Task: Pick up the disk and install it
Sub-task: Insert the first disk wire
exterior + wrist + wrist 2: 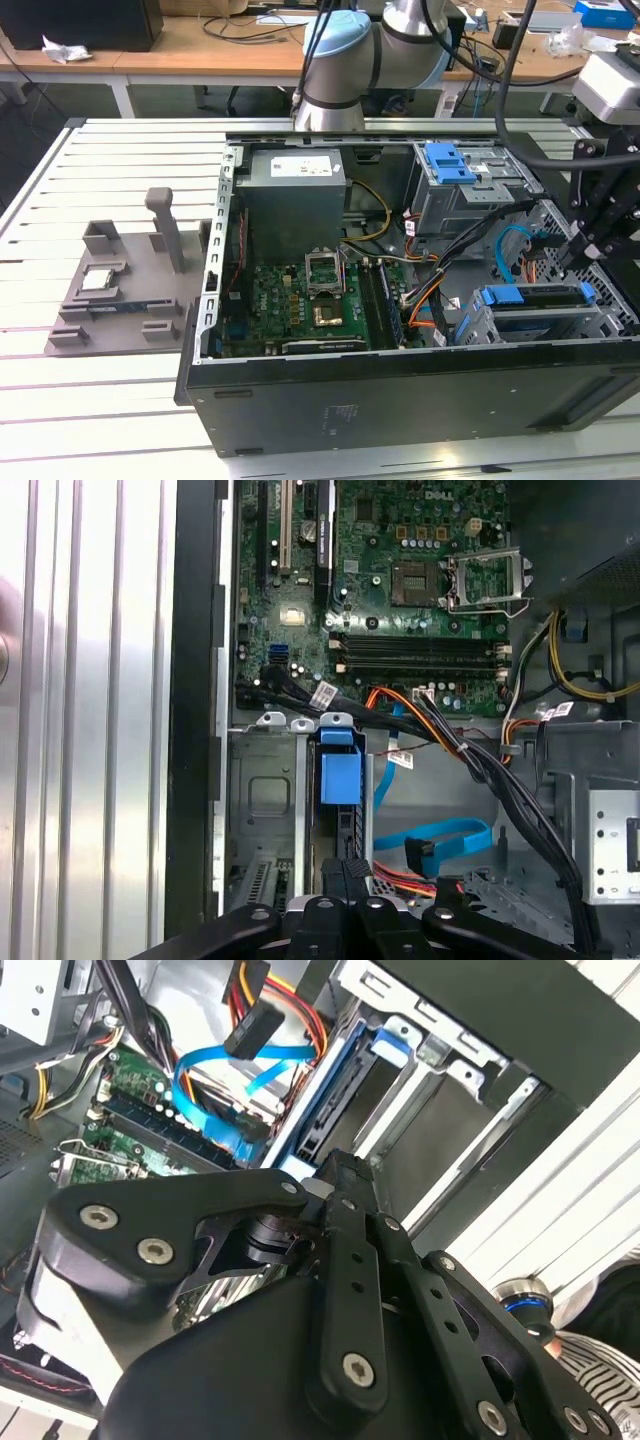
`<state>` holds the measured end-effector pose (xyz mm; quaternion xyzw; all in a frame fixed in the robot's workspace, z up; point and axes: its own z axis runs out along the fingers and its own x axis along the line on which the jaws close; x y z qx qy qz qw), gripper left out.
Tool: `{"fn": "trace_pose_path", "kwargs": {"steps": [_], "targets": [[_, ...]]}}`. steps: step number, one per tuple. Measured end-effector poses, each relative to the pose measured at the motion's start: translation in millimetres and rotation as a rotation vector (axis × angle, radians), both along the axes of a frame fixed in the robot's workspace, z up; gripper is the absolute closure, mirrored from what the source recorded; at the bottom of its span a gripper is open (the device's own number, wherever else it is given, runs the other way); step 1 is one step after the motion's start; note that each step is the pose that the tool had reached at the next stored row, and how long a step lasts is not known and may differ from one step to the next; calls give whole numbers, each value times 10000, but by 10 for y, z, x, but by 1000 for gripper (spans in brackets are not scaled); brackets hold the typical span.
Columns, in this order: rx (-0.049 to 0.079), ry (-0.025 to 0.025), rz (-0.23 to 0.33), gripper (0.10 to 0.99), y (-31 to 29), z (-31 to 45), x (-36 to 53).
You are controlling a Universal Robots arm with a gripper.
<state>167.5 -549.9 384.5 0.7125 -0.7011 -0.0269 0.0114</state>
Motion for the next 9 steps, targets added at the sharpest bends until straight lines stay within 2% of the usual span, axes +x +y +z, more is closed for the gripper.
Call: {"fn": "trace_pose_path", "kwargs": {"steps": [9], "targets": [[0,0,0,980,2,-1,149]]}}
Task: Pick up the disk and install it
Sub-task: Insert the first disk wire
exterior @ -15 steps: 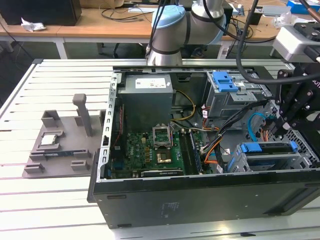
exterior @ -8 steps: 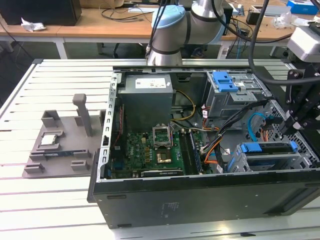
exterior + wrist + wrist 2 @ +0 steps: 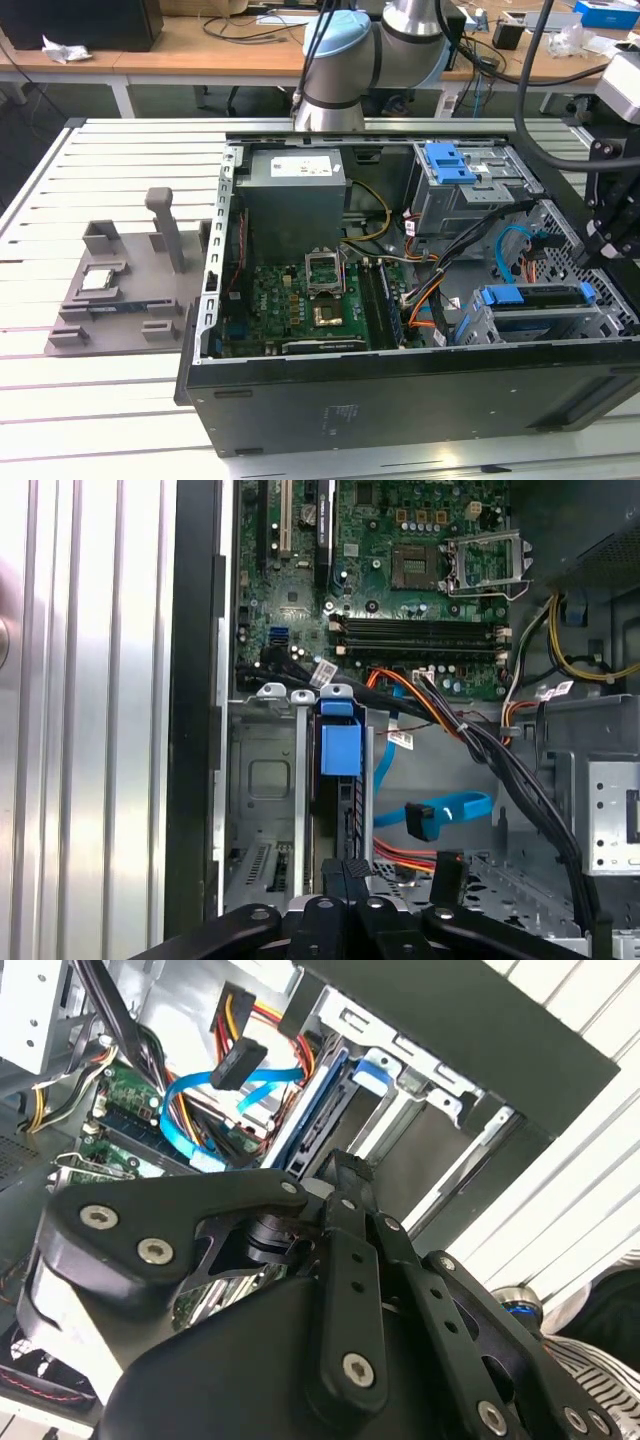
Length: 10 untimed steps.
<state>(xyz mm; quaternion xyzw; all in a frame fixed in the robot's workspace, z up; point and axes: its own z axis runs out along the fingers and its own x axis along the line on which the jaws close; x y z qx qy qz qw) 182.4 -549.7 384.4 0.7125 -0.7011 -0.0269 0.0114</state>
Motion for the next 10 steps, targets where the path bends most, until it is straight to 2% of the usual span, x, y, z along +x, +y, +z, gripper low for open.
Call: {"fn": "trace_pose_path", "kwargs": {"steps": [10], "targets": [[-1,0,1,980,1,-1,216]]}}
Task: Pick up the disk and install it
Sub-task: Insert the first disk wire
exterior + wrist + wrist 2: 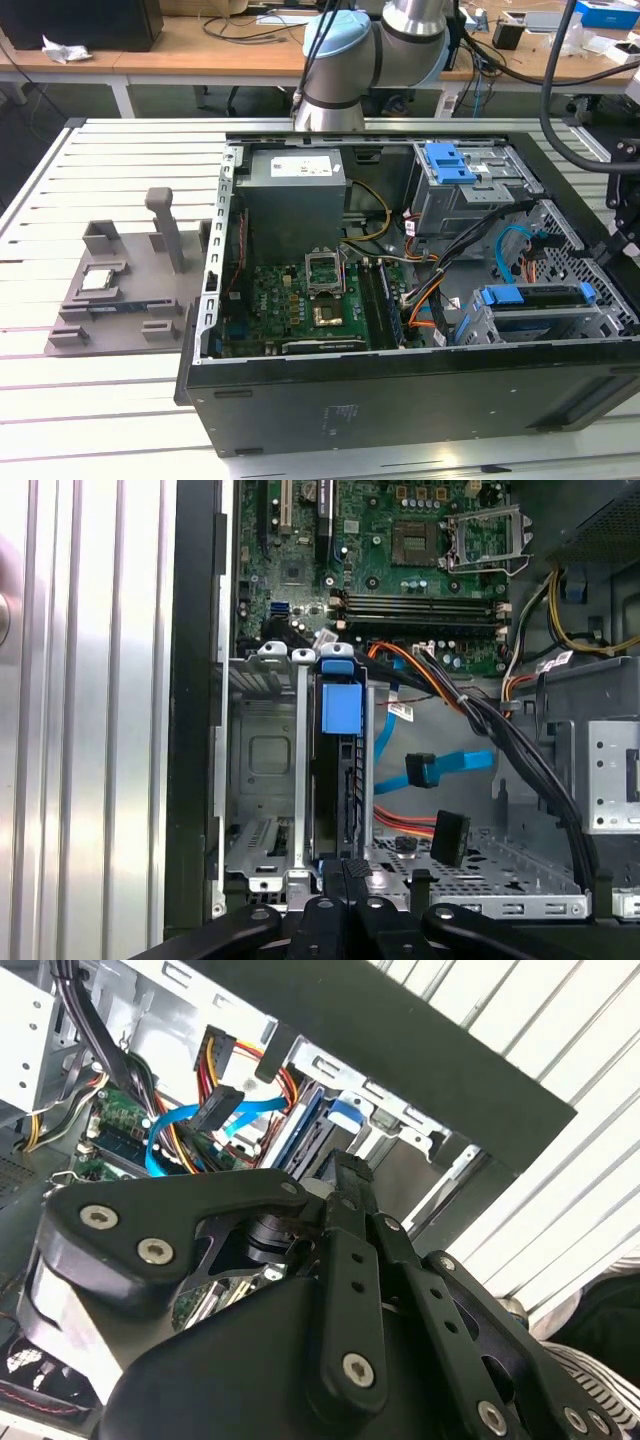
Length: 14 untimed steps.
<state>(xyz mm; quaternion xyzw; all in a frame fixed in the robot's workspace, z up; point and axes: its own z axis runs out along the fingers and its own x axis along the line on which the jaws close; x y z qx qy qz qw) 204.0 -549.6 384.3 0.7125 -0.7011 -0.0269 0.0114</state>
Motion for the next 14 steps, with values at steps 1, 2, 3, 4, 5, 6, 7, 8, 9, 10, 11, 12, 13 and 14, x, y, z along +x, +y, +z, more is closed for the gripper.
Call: {"fn": "trace_pose_path", "kwargs": {"steps": [1,2,3,4,5,6,7,8,9,10,11,12,13,14], "targets": [[0,0,0,980,1,0,3],[2,0,-2,980,0,-2,6],[-2,0,-1,980,0,-2,10],[-3,0,0,980,1,-2,16],[-6,0,-1,980,2,-3,26],[-6,0,-1,980,2,-4,31],[-7,0,0,980,2,-4,37],[-7,0,-1,980,3,-5,42],[-7,0,-1,980,3,-5,47],[-9,0,-1,980,4,-6,53],[-10,0,-1,980,4,-6,58],[-10,0,-1,980,4,-7,62],[-10,1,-1,980,5,-8,66],[-11,0,-1,980,5,-8,70]]}}
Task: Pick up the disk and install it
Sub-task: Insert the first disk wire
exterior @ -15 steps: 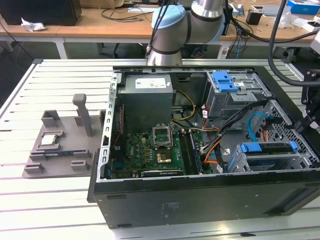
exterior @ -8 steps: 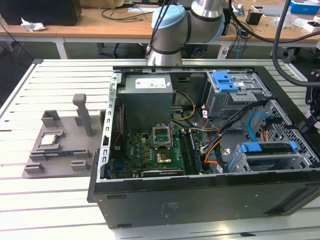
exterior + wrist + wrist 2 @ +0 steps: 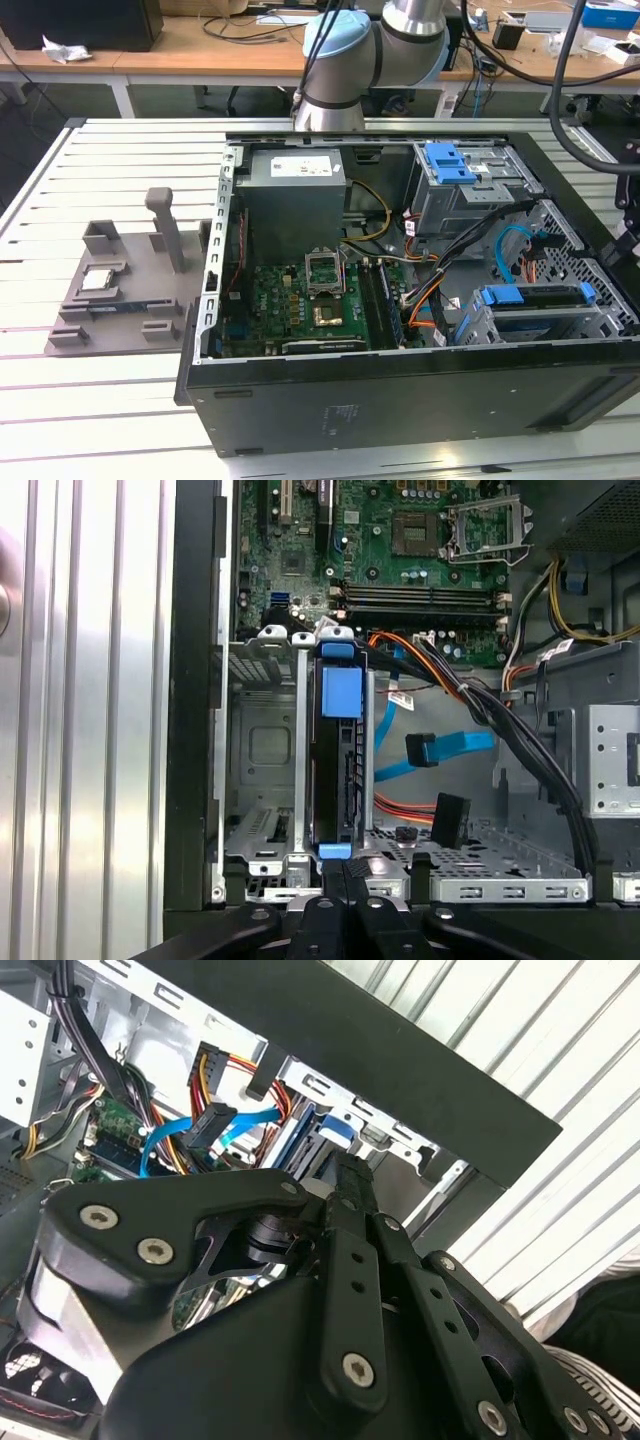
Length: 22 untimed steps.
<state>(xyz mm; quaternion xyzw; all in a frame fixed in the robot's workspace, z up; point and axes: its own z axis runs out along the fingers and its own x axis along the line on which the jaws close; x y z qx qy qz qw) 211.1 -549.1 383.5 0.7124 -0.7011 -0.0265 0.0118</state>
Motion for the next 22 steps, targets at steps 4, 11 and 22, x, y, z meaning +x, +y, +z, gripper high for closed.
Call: {"fn": "trace_pose_path", "kwargs": {"steps": [4,11,22], "targets": [[-1,0,0,980,1,-2,17],[-1,1,-1,980,3,-6,43],[-9,0,0,980,29,-14,84]]}}
